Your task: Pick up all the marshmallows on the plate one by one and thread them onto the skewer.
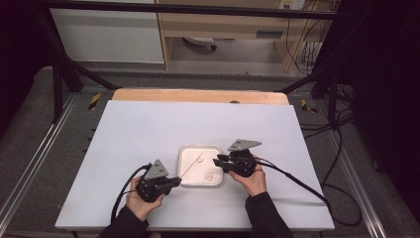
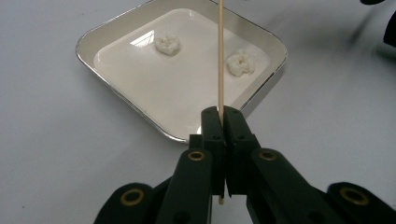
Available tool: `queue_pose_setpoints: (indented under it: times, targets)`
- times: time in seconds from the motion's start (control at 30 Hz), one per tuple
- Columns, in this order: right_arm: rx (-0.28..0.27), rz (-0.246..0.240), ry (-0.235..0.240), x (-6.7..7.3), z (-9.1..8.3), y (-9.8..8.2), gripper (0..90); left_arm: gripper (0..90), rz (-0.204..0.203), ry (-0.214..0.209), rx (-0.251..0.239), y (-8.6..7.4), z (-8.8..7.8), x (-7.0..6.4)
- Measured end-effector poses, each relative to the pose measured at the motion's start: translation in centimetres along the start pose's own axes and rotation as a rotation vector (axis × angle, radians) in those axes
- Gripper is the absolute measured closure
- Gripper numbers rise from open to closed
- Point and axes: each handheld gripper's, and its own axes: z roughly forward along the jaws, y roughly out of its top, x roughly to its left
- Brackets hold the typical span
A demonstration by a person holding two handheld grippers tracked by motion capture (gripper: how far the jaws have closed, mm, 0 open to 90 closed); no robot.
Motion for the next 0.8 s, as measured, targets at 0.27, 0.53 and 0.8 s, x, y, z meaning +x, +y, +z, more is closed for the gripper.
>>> queue_pose_setpoints:
  times: [0.27,0.53,0.8]
  targets:
    - [-0.113,0.072,0.093,0.0,-3.2,0.8,72.2,88.5,0.012,-0.007,-0.020,0.0,0.0,-0.4]
    - [-0.215,0.152,0.196,0.0,-4.5,1.7,72.6,88.6,0.023,-0.018,-0.042,0.1,0.0,-0.8]
    - [-0.248,0.193,0.230,-0.4,-4.2,2.3,72.3,88.6,0.035,-0.026,-0.063,0.2,-0.2,-1.2]
